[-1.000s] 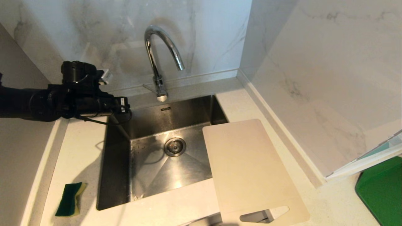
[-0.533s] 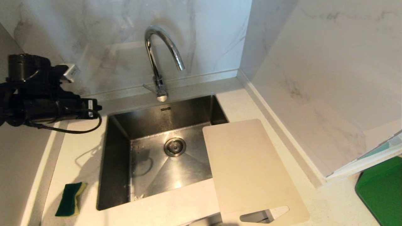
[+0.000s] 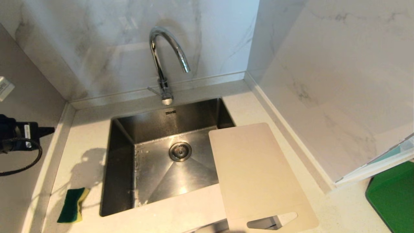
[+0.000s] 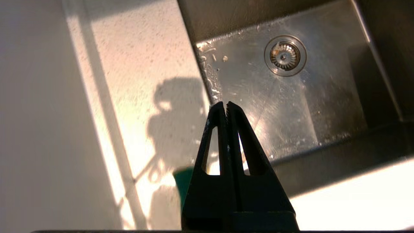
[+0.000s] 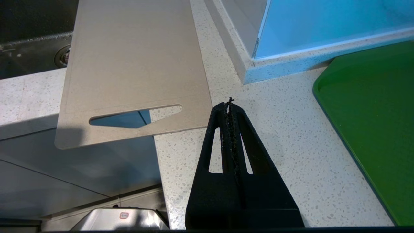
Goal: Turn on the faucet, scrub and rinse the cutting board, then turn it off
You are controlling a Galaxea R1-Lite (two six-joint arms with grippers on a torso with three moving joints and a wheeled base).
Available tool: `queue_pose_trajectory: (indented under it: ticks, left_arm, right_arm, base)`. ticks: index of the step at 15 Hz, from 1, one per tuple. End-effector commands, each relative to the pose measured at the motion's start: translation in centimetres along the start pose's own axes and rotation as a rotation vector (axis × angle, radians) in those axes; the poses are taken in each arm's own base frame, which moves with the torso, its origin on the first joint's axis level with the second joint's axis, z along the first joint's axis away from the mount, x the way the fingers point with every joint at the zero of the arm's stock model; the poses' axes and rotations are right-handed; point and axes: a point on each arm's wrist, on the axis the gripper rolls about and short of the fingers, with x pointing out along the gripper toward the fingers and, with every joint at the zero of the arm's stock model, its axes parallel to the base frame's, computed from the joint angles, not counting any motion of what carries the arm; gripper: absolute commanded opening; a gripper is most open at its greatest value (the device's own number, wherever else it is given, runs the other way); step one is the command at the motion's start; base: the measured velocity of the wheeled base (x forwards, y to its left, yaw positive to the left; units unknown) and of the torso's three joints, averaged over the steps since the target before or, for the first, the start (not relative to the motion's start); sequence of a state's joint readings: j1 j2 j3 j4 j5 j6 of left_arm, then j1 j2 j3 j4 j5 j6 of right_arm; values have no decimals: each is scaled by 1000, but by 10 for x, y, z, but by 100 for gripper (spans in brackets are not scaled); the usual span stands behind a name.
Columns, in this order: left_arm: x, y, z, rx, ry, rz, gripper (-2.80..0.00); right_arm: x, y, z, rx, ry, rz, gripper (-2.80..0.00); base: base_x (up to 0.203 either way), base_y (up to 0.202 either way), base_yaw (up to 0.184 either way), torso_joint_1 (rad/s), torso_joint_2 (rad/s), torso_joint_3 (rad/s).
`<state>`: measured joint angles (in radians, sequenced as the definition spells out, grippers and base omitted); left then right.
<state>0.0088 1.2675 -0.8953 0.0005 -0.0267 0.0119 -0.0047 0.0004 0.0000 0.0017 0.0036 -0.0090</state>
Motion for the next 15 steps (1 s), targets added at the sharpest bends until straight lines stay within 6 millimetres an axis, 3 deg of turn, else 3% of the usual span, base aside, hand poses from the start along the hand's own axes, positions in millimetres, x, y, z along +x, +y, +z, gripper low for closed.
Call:
queue_pose_trajectory:
  ticks: [1,5,11,15]
  left_arm:
    - [-39,2,-11,-2,-70,15,-280]
    - [-75,2,-49,26,-96,52,-280]
    - [-124,-1,-137,43,-173,123,-280]
    - [-132,-5,-194,60,-128,120,-280]
  right_arm:
    - [0,0,0,0,-1,1,-280]
    - [0,0,0,0,-1,1,-280]
    - [0,0,0,0,-1,1,-280]
    - [0,0,0,0,-1,1,-280]
  base:
    - [0,0,0,0,0,0]
    - [0,0,0,0,0,0]
    - [0,0,0,0,0,0]
    - [0,0,0,0,0,0]
